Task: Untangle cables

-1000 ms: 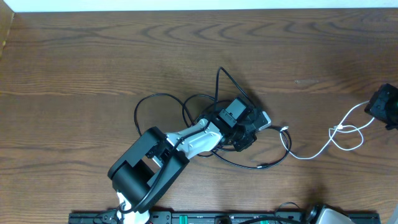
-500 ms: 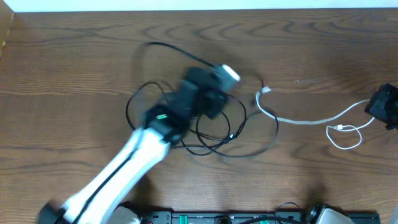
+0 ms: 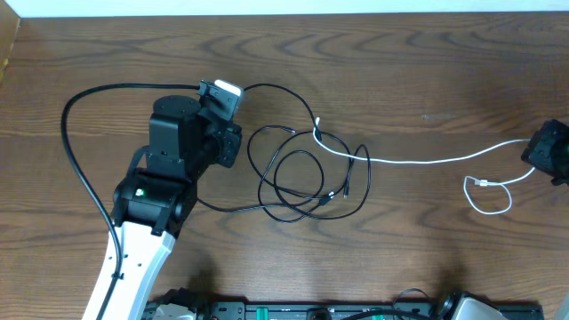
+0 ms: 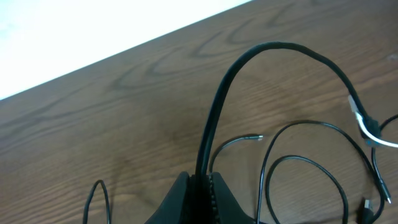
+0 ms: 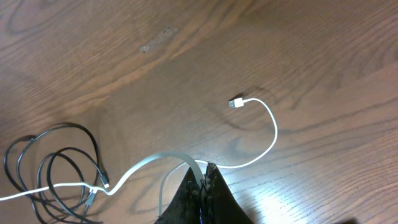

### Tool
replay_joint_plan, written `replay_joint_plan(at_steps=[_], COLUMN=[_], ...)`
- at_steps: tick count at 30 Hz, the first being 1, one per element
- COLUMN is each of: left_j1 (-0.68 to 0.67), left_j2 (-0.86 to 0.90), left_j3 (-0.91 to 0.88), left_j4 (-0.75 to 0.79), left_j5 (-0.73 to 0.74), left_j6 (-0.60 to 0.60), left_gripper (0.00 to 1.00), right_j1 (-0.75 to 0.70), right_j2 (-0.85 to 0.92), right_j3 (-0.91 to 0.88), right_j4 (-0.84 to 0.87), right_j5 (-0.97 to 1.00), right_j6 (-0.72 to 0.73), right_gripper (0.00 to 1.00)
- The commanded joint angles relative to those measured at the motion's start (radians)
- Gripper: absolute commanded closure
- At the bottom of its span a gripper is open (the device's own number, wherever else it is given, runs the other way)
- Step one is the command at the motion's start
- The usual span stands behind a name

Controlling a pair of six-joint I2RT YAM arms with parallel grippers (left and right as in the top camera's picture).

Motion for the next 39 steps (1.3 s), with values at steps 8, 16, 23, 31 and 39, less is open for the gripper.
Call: replay_joint_plan(at_steps=[8, 16, 23, 31, 39], left_j1=[0.208, 0.353, 0.489, 0.602, 0.501], left_j2=[0.022, 0.023, 0.026, 0.026, 0.113], left_j3=[0.002, 0.002, 0.001, 0.002, 0.001], left_j4=[0.005, 0.006, -0.002, -0.018, 0.014], left_j5=[-0.251, -0.104, -0.103, -0.083, 0.344], left_j6=[-0.197, -0.206, -0.330, -0.395, -0.321], left_gripper=[0.93, 0.92, 0.93, 0.93, 0.93], right_j1=[0.015, 0.015, 0.015, 0.015, 0.015], right_j2=[-0.009, -0.009, -0.009, -0.009, -0.009], right_j3=[-0.001, -0.001, -0.001, -0.001, -0.001], right_j4=[0.010, 0.014, 0.014, 0.014, 0.017], right_j5=[0.002, 0.006, 0.018, 0.021, 0.020], right_j6=[-0.011, -0.011, -0.011, -0.010, -0.010], right_gripper=[0.99, 0.99, 0.99, 0.99, 0.99])
